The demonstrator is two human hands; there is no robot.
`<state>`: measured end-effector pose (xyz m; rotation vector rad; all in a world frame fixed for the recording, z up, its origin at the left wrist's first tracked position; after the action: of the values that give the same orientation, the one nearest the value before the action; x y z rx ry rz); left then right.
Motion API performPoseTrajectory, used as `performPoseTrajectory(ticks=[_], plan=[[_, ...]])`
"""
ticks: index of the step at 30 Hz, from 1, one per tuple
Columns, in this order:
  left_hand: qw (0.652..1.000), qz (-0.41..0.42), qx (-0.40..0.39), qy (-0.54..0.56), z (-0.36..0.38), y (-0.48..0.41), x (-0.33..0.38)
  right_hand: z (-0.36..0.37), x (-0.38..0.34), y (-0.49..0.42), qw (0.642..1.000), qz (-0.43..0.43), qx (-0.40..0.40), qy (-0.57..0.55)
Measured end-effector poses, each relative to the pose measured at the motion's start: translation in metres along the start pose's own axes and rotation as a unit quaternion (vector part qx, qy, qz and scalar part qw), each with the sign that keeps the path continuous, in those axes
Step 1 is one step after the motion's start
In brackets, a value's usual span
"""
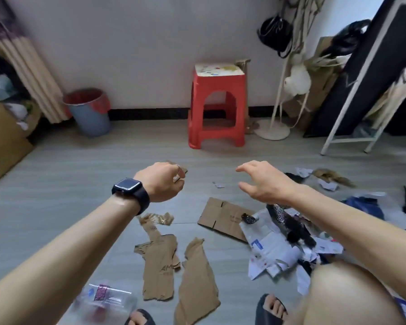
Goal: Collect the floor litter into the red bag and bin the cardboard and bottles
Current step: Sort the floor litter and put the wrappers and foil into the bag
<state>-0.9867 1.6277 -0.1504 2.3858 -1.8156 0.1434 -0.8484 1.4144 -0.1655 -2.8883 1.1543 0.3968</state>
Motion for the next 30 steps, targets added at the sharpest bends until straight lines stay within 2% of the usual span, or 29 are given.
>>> performPoseTrajectory(ticks=[3, 6, 10, 14, 18, 20, 25, 28, 30], plan=[[0.998, 0.028, -0.033, 0.049, 0.039, -0.036, 0.044, 0.0, 0.062, 0.025, 0.996, 0.072, 0.018, -0.052], [0.99, 0.037, -0.091, 0.098, 0.101, -0.054, 0.083, 0.03, 0.12, 0.044, 0.985, 0.138, 0.017, -0.103], [0.975, 0.033, -0.163, 0.146, 0.19, -0.059, 0.115, 0.097, 0.178, 0.068, 0.958, 0.218, -0.008, -0.185], [0.962, 0.023, -0.23, 0.144, 0.271, -0.055, 0.133, 0.186, 0.226, 0.103, 0.919, 0.311, -0.062, -0.235], [0.947, 0.018, -0.284, 0.146, 0.335, -0.05, 0.149, 0.28, 0.263, 0.139, 0.892, 0.38, -0.164, -0.181], [0.939, 0.022, -0.309, 0.149, 0.367, -0.054, 0.157, 0.312, 0.274, 0.148, 0.882, 0.405, -0.191, -0.146], [0.933, 0.039, -0.335, 0.126, 0.431, -0.067, 0.179, 0.358, 0.288, 0.15, 0.873, 0.426, -0.22, -0.085], [0.942, 0.057, -0.321, 0.082, 0.456, -0.078, 0.193, 0.374, 0.292, 0.147, 0.88, 0.426, -0.203, -0.059], [0.943, 0.063, -0.321, 0.054, 0.464, -0.081, 0.197, 0.379, 0.293, 0.147, 0.88, 0.434, -0.175, -0.084]])
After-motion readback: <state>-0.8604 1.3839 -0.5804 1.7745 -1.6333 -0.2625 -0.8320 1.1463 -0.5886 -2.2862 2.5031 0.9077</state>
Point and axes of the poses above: each hand's wrist, its own y-axis away from the middle knuckle, its own z-axis out of the palm, x = y × z, the point moved 6 cm from there along -y, towards the middle knuckle, and after that the axes turned 4 degrees about z, right-handed, at the moved point
